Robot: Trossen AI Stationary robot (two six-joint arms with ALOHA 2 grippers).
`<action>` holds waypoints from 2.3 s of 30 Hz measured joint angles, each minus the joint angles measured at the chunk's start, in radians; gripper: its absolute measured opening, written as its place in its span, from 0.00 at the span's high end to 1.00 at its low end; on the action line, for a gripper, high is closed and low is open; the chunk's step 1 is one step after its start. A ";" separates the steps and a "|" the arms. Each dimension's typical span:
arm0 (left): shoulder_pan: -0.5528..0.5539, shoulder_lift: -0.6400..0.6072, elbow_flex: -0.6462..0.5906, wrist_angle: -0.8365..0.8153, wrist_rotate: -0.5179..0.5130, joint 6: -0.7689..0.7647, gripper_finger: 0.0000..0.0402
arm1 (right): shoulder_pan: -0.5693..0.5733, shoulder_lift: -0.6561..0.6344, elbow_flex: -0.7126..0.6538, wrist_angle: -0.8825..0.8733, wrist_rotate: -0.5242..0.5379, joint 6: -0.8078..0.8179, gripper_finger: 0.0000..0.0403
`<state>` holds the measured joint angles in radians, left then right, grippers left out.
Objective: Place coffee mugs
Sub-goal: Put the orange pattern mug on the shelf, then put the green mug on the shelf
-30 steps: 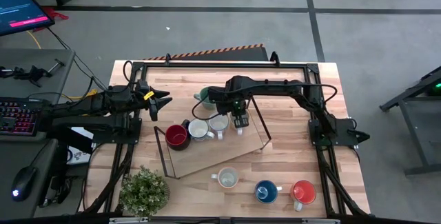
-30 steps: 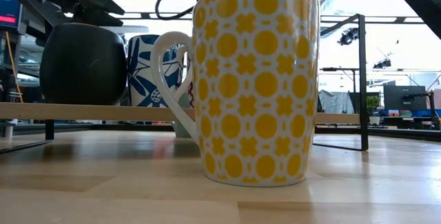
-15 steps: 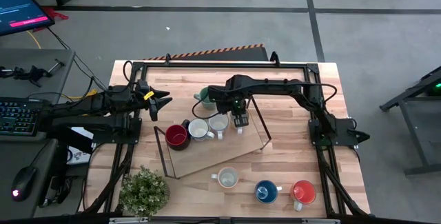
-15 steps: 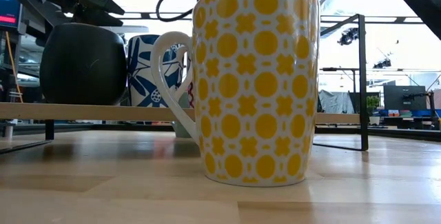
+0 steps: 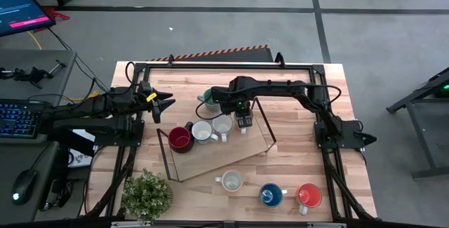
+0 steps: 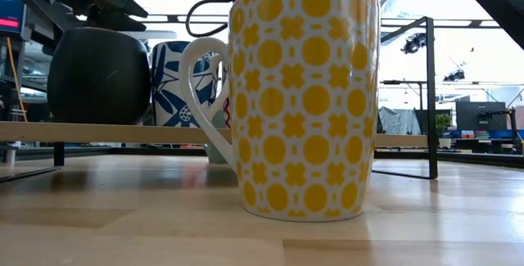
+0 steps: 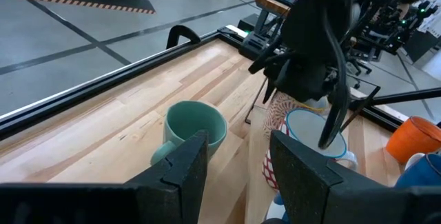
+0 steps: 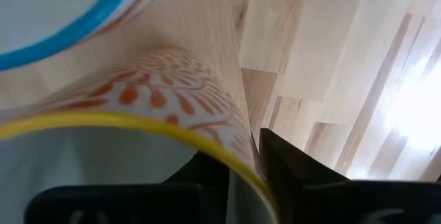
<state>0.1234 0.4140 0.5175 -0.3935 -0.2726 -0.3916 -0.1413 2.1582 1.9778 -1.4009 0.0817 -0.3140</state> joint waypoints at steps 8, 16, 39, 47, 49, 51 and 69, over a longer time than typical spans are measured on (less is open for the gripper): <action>0.000 0.000 0.000 0.000 0.000 -0.001 0.63 | 0.002 -0.001 0.001 -0.008 -0.042 0.000 0.78; 0.000 0.000 0.000 0.000 0.000 -0.002 0.63 | 0.006 -0.002 0.002 -0.016 -0.046 0.002 0.64; 0.000 0.000 0.000 0.000 0.000 0.000 0.63 | 0.006 -0.005 0.003 -0.078 0.031 0.045 0.56; 0.000 0.000 0.000 0.000 0.000 0.001 0.63 | 0.008 -0.006 0.062 -0.130 0.068 0.079 0.56; 0.000 0.000 0.000 0.000 0.000 0.001 0.63 | 0.011 -0.005 0.110 -0.136 0.068 0.082 0.56; 0.000 0.000 0.000 0.000 0.000 0.001 0.63 | 0.015 -0.006 0.166 -0.140 0.058 0.082 0.56; 0.000 0.000 0.000 -0.005 -0.003 0.001 0.63 | 0.059 -0.113 0.331 -0.095 -0.030 0.362 0.56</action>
<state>0.1238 0.4141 0.5175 -0.3986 -0.2757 -0.3902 -0.0822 2.0456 2.3089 -1.4959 0.0518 0.0480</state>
